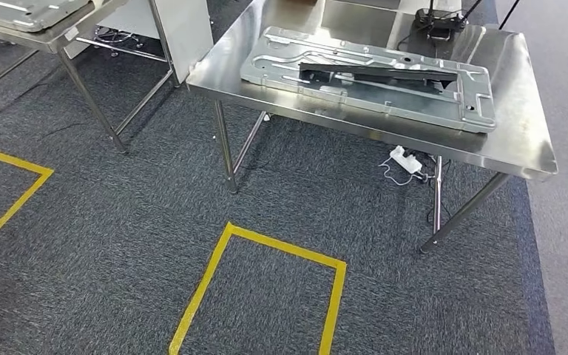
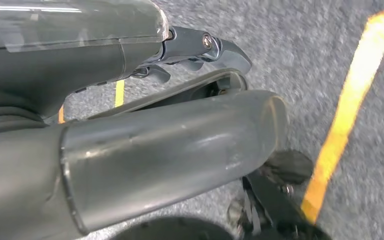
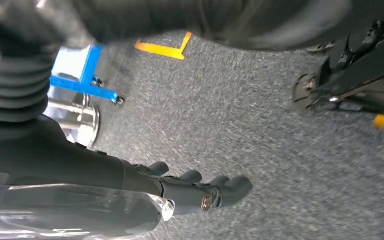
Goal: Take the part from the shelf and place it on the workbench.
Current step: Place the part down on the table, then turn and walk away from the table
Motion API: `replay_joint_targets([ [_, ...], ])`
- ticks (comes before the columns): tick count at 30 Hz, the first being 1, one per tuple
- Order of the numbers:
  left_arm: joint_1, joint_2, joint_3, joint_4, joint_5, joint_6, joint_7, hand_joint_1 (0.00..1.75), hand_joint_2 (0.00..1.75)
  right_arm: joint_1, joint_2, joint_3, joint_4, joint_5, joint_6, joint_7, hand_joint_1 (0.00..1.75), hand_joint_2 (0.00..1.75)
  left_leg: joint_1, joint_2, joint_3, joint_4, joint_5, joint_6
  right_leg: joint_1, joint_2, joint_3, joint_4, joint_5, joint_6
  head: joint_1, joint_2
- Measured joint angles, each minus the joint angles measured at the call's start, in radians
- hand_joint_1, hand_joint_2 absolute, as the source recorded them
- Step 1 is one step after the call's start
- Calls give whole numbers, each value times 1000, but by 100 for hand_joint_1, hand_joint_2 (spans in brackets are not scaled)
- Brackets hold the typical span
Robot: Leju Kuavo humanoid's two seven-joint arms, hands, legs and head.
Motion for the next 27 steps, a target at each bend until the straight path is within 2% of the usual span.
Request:
replay_joint_targets([
  [1,0,0,0,0,-2,0,0,0,0,0,0,-1,1,2,3,-4,0,0,-1,-8,-5,1,3,2,-1,9,-32,71,-32,1,0,0],
  [2,0,0,0,0,-3,1,0,0,0,0,0,-2,1,4,6,-7,0,0,-1,-17,-9,3,4,3,-2,13,-55,122,-48,2,0,0],
  [3,1,1,1,0,-4,1,0,0,0,1,0,-2,2,6,8,-10,0,0,-2,-27,-12,6,5,2,-3,14,-64,142,-44,3,0,0],
  [4,1,1,1,0,-5,1,0,0,0,1,0,-3,3,8,10,-13,0,0,-2,-38,-13,8,6,2,-3,16,-53,123,-20,2,0,0],
  [5,1,1,1,0,-8,1,0,0,0,2,0,-3,3,10,10,-15,0,0,-2,-48,-14,11,5,1,-4,22,-27,69,17,0,0,0],
  [7,1,-7,-4,0,-29,3,-9,0,0,3,0,-6,4,11,13,-18,0,0,-3,-68,-18,19,4,-4,-7,64,35,-67,81,-8,0,0],
  [8,0,-13,-10,0,-45,6,-15,0,0,2,0,-8,5,10,15,-17,0,0,-4,-77,-23,23,5,-9,-7,83,54,-112,94,-11,0,0],
  [9,0,-20,-16,0,-59,10,-20,0,0,2,0,-10,5,10,18,-15,0,0,-4,-85,-29,26,6,-16,-6,95,62,-135,96,-14,0,0],
  [11,0,-30,-25,0,-75,16,-25,0,0,-1,0,-13,6,9,27,-8,0,0,-3,-105,-39,25,12,-30,-7,82,63,-144,95,-19,0,0],
  [12,2,-33,-27,-1,-78,16,-26,0,0,-2,1,-15,6,9,30,-4,0,0,-3,-104,-43,28,10,-36,-9,71,66,-149,98,-24,0,0],
  [14,5,-35,-30,-1,-79,15,-28,0,0,-3,3,-17,7,8,33,1,0,0,-6,-81,-55,53,-10,-44,-14,51,71,-162,105,-36,-2,0],
  [16,5,-37,-30,-1,-79,14,-28,0,0,-2,3,-18,7,8,33,2,0,0,-6,-58,-63,74,-28,-46,-14,43,72,-165,108,-40,-4,0],
  [18,5,-37,-31,-1,-79,13,-28,0,0,-2,3,-19,7,8,34,3,0,0,-4,-50,-77,102,-45,-48,-13,37,72,-164,108,-41,-4,0],
  [19,5,-38,-31,-1,-78,11,-29,0,0,-1,4,-19,8,8,36,4,0,0,-3,-42,-95,141,-66,-51,-12,29,71,-164,108,-42,-4,0],
  [20,5,-38,-31,-1,-78,10,-28,0,0,-1,4,-21,8,8,39,8,0,0,-1,-33,-123,205,-91,-55,-10,13,69,-162,108,-43,-5,0],
  [21,6,-38,-32,-1,-78,8,-28,0,0,-1,4,-23,9,10,42,11,0,0,1,-23,-139,245,-100,-59,-8,-7,68,-160,106,-44,-5,0],
  [22,6,-37,-32,-1,-78,6,-27,0,0,-2,4,-25,9,11,45,14,0,0,2,-15,-131,240,-87,-61,-7,-26,67,-157,105,-43,-5,0],
  [23,7,-35,-32,-2,-77,5,-26,0,0,-3,5,-27,10,12,47,16,0,0,2,0,-104,198,-60,-60,-5,-44,68,-155,103,-41,-5,0],
  [24,7,-34,-32,-2,-77,4,-26,0,0,-4,6,-28,10,13,48,16,0,0,-1,23,-61,118,-31,-55,-3,-56,70,-154,100,-38,-5,0],
  [25,6,-32,-32,-3,-77,3,-26,0,0,-5,7,-28,10,14,49,16,0,0,-4,40,-30,60,-14,-50,-1,-64,72,-153,98,-34,-4,0],
  [26,4,-32,-32,-3,-76,3,-26,0,0,-5,7,-28,10,14,50,16,0,0,-8,53,-15,28,-8,-44,1,-72,74,-152,96,-29,-4,0],
  [27,4,-31,-32,-3,-76,3,-25,0,0,-6,7,-28,10,14,50,16,0,0,-11,56,-13,19,-10,-39,3,-79,76,-152,95,-24,-4,0],
])
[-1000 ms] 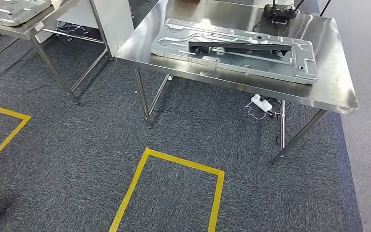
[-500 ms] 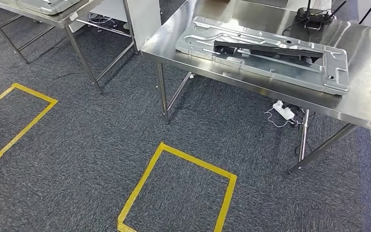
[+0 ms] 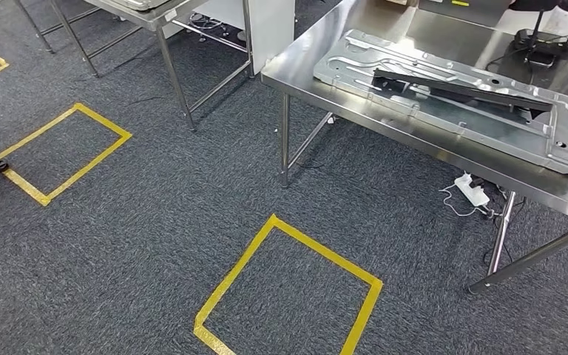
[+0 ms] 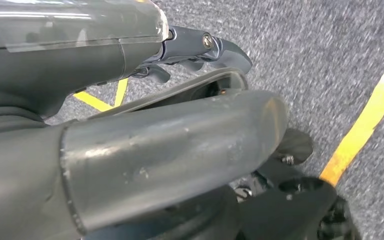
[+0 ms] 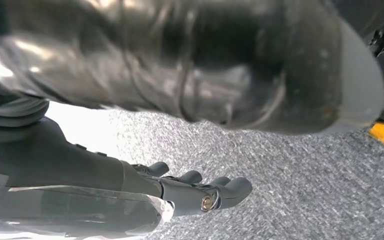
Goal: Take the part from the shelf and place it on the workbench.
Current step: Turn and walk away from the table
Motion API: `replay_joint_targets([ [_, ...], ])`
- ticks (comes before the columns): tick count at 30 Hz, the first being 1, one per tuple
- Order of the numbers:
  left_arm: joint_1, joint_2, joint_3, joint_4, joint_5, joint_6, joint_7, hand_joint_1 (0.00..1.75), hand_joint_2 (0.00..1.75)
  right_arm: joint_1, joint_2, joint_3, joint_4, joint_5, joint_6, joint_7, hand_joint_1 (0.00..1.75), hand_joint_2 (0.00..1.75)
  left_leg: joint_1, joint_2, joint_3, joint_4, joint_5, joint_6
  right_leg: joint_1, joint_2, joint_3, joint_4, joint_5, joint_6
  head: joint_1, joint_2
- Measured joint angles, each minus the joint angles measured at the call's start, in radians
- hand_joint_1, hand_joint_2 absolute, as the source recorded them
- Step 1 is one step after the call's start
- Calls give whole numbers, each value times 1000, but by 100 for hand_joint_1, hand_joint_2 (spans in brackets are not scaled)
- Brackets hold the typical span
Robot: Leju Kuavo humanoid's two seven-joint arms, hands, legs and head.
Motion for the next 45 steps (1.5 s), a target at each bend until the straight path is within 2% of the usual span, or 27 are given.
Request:
replay_joint_targets([
  [2,2,1,0,0,1,0,2,0,0,-3,0,0,0,0,2,0,0,0,3,-20,-2,-4,7,10,0,-11,4,0,-2,11,0,0],
  [4,3,2,0,0,2,0,5,0,0,-4,1,0,0,1,7,0,0,0,8,-38,-1,-14,18,24,-4,24,-8,33,-32,22,0,0],
  [6,1,3,0,0,2,0,7,0,0,-2,1,0,0,4,13,0,0,0,10,-55,-7,-16,27,34,-8,77,-57,144,-102,29,0,0],
  [8,0,4,0,0,3,1,8,0,0,-2,1,-1,0,6,14,0,0,0,10,-77,-16,-13,30,37,-10,93,-112,265,-152,33,0,0],
  [9,0,4,0,0,3,1,9,0,0,-2,1,-1,0,7,14,0,0,0,9,-89,-18,-11,31,37,-10,95,-122,285,-149,33,0,0],
  [10,1,5,0,0,3,1,10,0,0,-2,1,-1,0,8,14,0,0,0,9,-102,-19,-9,31,36,-11,97,-112,265,-125,33,0,0],
  [11,1,5,0,0,3,1,10,0,0,-1,1,-1,0,10,14,0,0,0,9,-115,-19,-5,31,35,-12,102,-86,211,-89,32,0,0],
  [13,0,5,0,0,3,1,11,0,0,0,1,-2,0,13,14,-1,0,0,9,-139,-24,5,29,27,-15,146,-26,78,-29,26,0,0],
  [15,-1,5,0,0,3,1,11,0,0,0,1,-3,0,16,14,-2,0,0,8,-159,-35,13,30,14,-14,178,-3,19,-14,18,0,0],
  [17,0,6,1,0,4,1,12,0,0,-3,1,-3,0,17,15,-3,0,0,9,-179,-43,12,37,0,-13,163,-5,16,-11,8,0,0],
  [18,1,7,1,0,5,1,13,0,0,-3,1,-4,0,18,17,-3,0,0,9,-178,-46,15,35,-6,-14,151,-4,13,-8,2,0,0],
  [20,1,9,3,0,7,1,14,0,0,-3,1,-4,0,20,18,-3,0,0,9,-142,-71,64,2,-14,-17,124,-3,4,-1,-13,-1,0],
  [22,-1,9,3,0,9,1,14,0,0,-1,1,-4,1,22,18,-3,0,0,10,-93,-126,186,-69,-22,-13,95,-6,3,0,-20,-3,0],
  [23,-2,9,3,0,10,1,14,0,0,-1,1,-4,1,24,18,-4,0,0,12,-82,-154,252,-98,-25,-11,80,-8,4,0,-20,-3,0],
  [24,-2,9,3,0,10,1,13,0,0,-1,1,-4,1,27,18,-4,0,0,13,-77,-169,292,-111,-27,-9,64,-9,4,0,-21,-3,0],
  [25,-2,9,3,0,10,1,12,0,0,-2,1,-4,1,31,18,-5,0,0,14,-73,-165,295,-104,-28,-8,50,-9,4,-1,-21,-3,0],
  [26,-1,10,4,0,10,1,11,0,0,-3,1,-4,1,34,18,-5,0,0,14,-69,-139,255,-81,-27,-8,37,-9,4,-2,-20,-3,0],
  [29,-2,13,5,0,9,1,10,0,0,-5,1,-4,1,40,16,-6,0,0,7,-23,-18,46,-7,-12,-5,4,-1,4,-7,-11,-3,0],
  [31,-3,13,5,0,9,1,10,0,0,-6,1,-4,1,42,16,-4,0,0,0,-10,4,1,-2,-3,-2,-10,4,4,-9,-2,-3,0],
  [33,1,14,5,0,9,1,10,0,0,-11,1,-4,1,43,15,-2,0,0,1,-26,1,-3,4,7,-3,-16,8,3,-11,10,-3,0],
  [35,2,14,6,0,8,1,11,0,0,-14,1,-4,1,44,13,-1,0,0,7,-42,3,-13,12,21,-6,25,-2,33,-37,20,-2,0],
  [37,-1,13,6,0,8,1,11,0,0,-11,1,-4,1,45,13,-1,0,0,9,-60,1,-17,19,31,-9,80,-52,141,-102,25,-2,0],
  [39,-3,13,6,0,8,2,11,0,0,-8,1,-4,1,47,13,0,0,0,8,-82,-4,-15,21,34,-9,95,-116,268,-152,27,-2,0],
  [40,-3,13,6,0,7,2,12,0,0,-7,1,-4,1,48,13,0,0,0,7,-95,-5,-13,21,34,-9,97,-130,292,-149,27,-2,0],
  [41,-2,13,6,0,5,2,13,0,0,-7,1,-4,1,50,13,1,0,0,7,-108,-5,-11,21,34,-10,98,-126,277,-125,27,-2,0],
  [43,-2,13,6,0,2,1,15,0,0,-5,1,-4,1,54,13,1,0,0,8,-136,-5,-4,19,30,-13,121,-74,154,-47,23,-2,0],
  [45,-3,13,6,0,1,1,15,0,0,-4,0,-4,1,56,14,1,0,0,6,-159,-13,6,16,21,-15,163,-30,46,-6,17,-2,0],
])
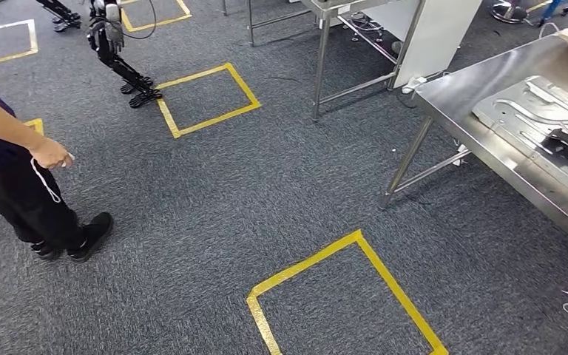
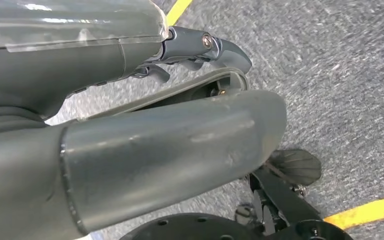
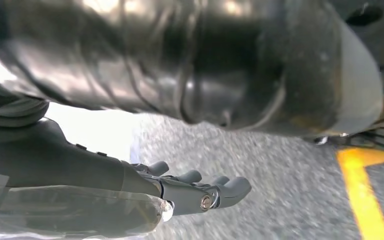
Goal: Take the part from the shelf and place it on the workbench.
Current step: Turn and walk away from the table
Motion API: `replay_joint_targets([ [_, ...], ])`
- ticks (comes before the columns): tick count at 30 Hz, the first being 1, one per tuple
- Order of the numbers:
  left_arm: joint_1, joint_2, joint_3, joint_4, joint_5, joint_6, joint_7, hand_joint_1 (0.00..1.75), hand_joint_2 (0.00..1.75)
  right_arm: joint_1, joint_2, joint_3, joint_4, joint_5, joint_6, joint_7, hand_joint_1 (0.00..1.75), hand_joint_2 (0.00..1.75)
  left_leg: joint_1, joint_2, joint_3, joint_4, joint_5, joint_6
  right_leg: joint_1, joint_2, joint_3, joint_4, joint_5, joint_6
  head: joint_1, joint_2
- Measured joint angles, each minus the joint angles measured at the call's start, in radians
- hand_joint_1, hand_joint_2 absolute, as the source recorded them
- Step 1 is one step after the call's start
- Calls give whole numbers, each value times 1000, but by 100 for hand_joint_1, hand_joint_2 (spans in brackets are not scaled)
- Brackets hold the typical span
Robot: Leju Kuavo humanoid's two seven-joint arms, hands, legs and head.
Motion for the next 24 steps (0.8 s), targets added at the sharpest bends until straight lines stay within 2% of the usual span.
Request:
replay_joint_targets([
  [1,0,0,0,0,0,0,0,0,0,0,0,0,0,1,0,0,0,0,0,-10,-5,3,0,-6,1,12,7,-20,2,-3,0,0],
  [2,0,0,0,0,0,0,0,0,0,-1,0,0,0,2,0,-1,0,0,-1,-20,-9,3,2,-13,3,10,7,-22,1,-6,0,0],
  [3,2,0,1,0,0,0,-1,0,0,-3,0,0,0,3,0,-1,0,0,1,-31,-13,2,5,-20,3,-2,8,-24,3,-12,0,0],
  [4,3,1,1,0,-1,0,-1,0,0,-4,-1,0,0,3,0,-1,0,0,2,-29,-15,4,3,-25,2,-14,10,-28,5,-18,0,0],
  [6,4,2,3,0,-1,1,-1,0,0,-3,-1,0,0,4,0,-2,0,0,1,10,-36,49,-27,-33,-1,-41,15,-38,10,-32,0,0],
  [8,1,2,5,0,-1,0,-1,0,0,-1,-1,0,0,5,0,-2,0,0,1,64,-93,170,-92,-39,2,-70,16,-41,10,-40,-1,0],
  [9,0,1,5,0,-2,0,-1,0,0,0,-1,0,0,5,1,-2,0,0,3,76,-125,236,-120,-42,4,-85,15,-40,9,-41,-1,0],
  [10,1,1,5,0,-2,0,-1,0,0,0,-1,0,0,6,2,-2,0,0,5,82,-145,281,-133,-44,6,-100,15,-40,8,-42,-1,0],
  [11,2,2,5,0,-3,-1,0,0,0,0,-1,0,0,8,4,-2,0,0,6,86,-147,287,-125,-45,7,-114,16,-40,7,-42,-1,0],
  [12,3,2,6,0,-4,-1,1,0,0,-1,-1,0,0,9,5,-2,0,0,6,90,-126,251,-100,-44,8,-126,17,-40,6,-41,-1,0],
  [13,4,3,6,0,-5,-1,1,0,0,-2,-1,0,0,11,5,-2,0,0,6,101,-87,180,-64,-41,8,-138,20,-40,4,-39,-1,0],
  [15,3,5,7,0,-8,-1,2,0,0,-3,-1,0,0,14,7,-1,0,0,1,136,-14,42,-18,-33,11,-157,27,-40,-1,-32,0,0],
  [16,2,5,8,0,-9,0,2,0,0,-3,0,0,0,15,9,-1,0,0,-3,147,4,6,-10,-29,12,-165,30,-40,-3,-27,0,0],
  [17,1,5,8,0,-9,0,2,0,0,-4,0,-1,0,16,11,-1,0,0,-6,148,7,-4,-11,-27,13,-172,32,-41,-4,-22,0,0],
  [19,3,6,10,0,-9,0,2,0,0,-10,0,-1,0,17,14,-1,0,0,-6,130,7,-8,-7,-18,13,-183,37,-44,-5,-11,0,0],
  [20,5,7,11,0,-9,0,2,0,0,-12,1,-1,0,17,14,-1,0,0,-3,121,9,-13,-3,-12,12,-172,38,-39,-11,-6,0,0],
  [21,6,7,12,0,-9,-1,2,0,0,-13,1,-1,0,17,14,-2,0,0,-1,112,12,-19,2,-5,10,-150,32,-22,-27,-1,0,0],
  [23,4,7,14,0,-9,-1,2,0,0,-11,1,-2,0,17,14,-2,0,0,2,95,13,-26,9,4,6,-91,-13,78,-88,3,1,0],
  [24,3,8,14,0,-9,-1,2,0,0,-10,1,-2,0,17,14,-2,0,0,1,85,11,-26,10,7,6,-75,-49,149,-122,3,1,0],
])
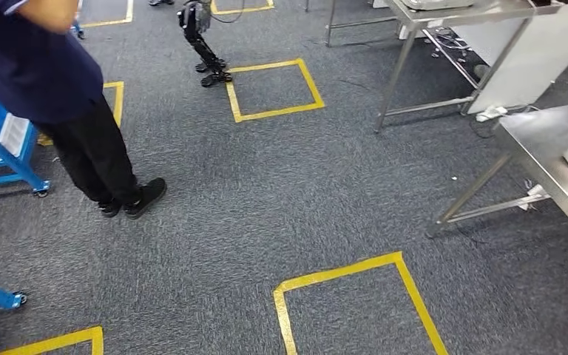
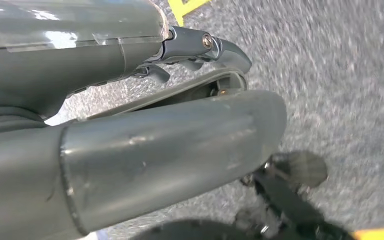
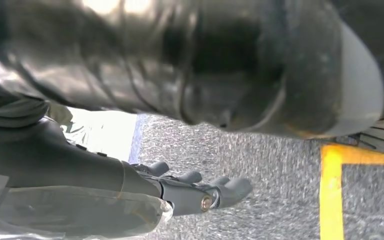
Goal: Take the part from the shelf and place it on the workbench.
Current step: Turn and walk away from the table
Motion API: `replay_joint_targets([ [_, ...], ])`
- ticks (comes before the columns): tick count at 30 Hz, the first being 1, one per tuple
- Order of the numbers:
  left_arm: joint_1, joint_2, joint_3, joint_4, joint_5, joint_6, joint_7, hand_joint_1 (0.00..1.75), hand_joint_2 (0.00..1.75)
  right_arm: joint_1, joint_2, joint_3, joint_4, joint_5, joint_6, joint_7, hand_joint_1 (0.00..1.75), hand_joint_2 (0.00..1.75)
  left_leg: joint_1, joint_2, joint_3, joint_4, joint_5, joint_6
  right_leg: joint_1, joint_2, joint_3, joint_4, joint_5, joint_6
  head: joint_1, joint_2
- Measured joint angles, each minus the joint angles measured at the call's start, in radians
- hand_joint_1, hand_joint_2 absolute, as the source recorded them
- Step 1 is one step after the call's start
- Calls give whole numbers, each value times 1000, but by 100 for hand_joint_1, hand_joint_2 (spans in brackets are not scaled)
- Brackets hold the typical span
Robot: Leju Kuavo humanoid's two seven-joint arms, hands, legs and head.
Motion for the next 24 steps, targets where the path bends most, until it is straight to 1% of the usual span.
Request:
replay_joint_targets([
  [1,-1,0,0,0,0,0,0,0,0,1,0,0,0,0,0,0,0,0,-1,-12,-2,1,0,1,0,6,-33,62,-22,0,0,0],
  [2,-1,1,1,0,0,0,0,0,0,1,0,-1,0,0,0,0,0,0,-2,-24,-2,3,0,1,0,8,-53,95,-23,0,0,0],
  [3,-1,1,1,0,0,0,0,0,0,1,0,-1,0,0,0,0,0,0,-3,-38,-2,5,-1,1,0,9,-55,91,-4,-1,0,0],
  [4,-1,1,1,0,0,0,0,0,0,1,0,-1,0,0,0,0,0,0,-3,-51,-2,8,-2,0,-1,13,-38,45,33,-3,0,0],
  [5,-1,1,1,0,0,0,1,0,0,2,0,-1,0,0,0,0,0,0,-3,-65,-1,12,-4,-2,-1,25,-9,-25,76,-5,0,0],
  [6,-2,1,1,0,0,0,1,0,0,3,0,-1,0,0,0,0,0,0,-4,-77,-3,17,-7,-6,-1,45,19,-91,107,-8,0,0],
  [7,-2,1,1,0,0,0,1,0,0,4,0,-2,0,0,0,0,0,0,-4,-87,-6,21,-9,-11,-1,61,38,-139,126,-11,0,0],
  [8,-2,1,1,0,0,0,1,0,0,3,0,-2,0,0,0,0,0,0,-4,-95,-9,24,-10,-16,-1,72,47,-164,133,-14,0,0],
  [9,-1,1,2,0,0,0,1,0,0,2,0,-2,0,0,0,0,0,0,-4,-103,-13,25,-10,-22,1,73,47,-167,130,-18,0,0],
  [10,0,1,2,0,0,0,1,0,0,0,0,-2,0,0,0,0,0,0,-2,-112,-16,24,-8,-29,2,63,48,-170,133,-24,0,0],
  [11,2,2,2,0,0,0,1,0,0,-2,0,-2,0,0,0,0,0,0,0,-113,-18,26,-10,-35,2,51,50,-174,135,-31,0,0],
  [12,3,2,2,0,0,0,1,0,0,-2,0,-2,0,0,0,0,0,0,0,-101,-24,38,-19,-41,2,40,53,-179,138,-39,0,0],
  [13,2,3,2,0,0,0,2,0,0,-1,1,-2,0,0,0,0,0,0,0,-79,-39,70,-40,-45,1,26,55,-185,140,-46,-1,0],
  [14,1,3,2,0,-1,0,2,0,0,0,1,-2,0,0,1,-1,0,0,0,-50,-62,120,-70,-49,2,13,57,-188,140,-51,-1,0],
  [15,-1,3,2,0,-1,-1,2,0,0,2,1,-2,0,0,1,-1,0,0,0,-24,-94,186,-106,-53,4,0,57,-189,139,-55,-1,0],
  [16,-2,3,2,0,-1,-1,2,0,0,3,2,-2,0,0,1,-1,0,0,2,-10,-128,255,-136,-56,6,-15,56,-189,138,-57,-1,0],
  [17,-2,3,2,0,-1,-1,2,0,0,4,2,-2,0,0,1,0,0,0,3,-4,-150,303,-151,-58,8,-28,57,-189,137,-58,-1,0],
  [18,0,3,2,0,-1,-1,2,0,0,4,2,-2,0,0,1,0,0,0,4,0,-158,321,-150,-59,9,-42,57,-189,135,-58,-1,0],
  [19,1,3,2,0,-1,-1,2,0,0,4,2,-2,0,0,1,0,0,0,4,3,-142,294,-127,-58,10,-54,59,-189,134,-57,-1,0],
  [20,2,3,2,0,-1,-1,2,0,0,3,2,-2,0,0,1,0,0,0,4,11,-106,229,-92,-56,11,-66,63,-189,131,-56,-1,0],
  [21,3,3,2,0,-1,-1,2,0,0,3,2,-2,0,0,1,0,0,0,2,29,-63,147,-60,-50,11,-77,67,-189,129,-54,-1,0],
  [22,2,3,2,0,-1,0,2,0,0,3,2,-2,0,0,1,0,0,0,-1,47,-26,77,-35,-45,13,-88,72,-189,126,-50,-1,0],
  [23,0,3,2,0,-1,0,2,0,0,2,2,-2,0,1,1,0,0,0,-5,61,-2,32,-23,-39,13,-96,75,-189,123,-46,-1,0],
  [24,-1,3,2,0,-2,0,3,0,0,1,2,-2,0,2,1,0,0,0,-9,68,5,14,-21,-33,13,-104,78,-189,122,-41,-1,0],
])
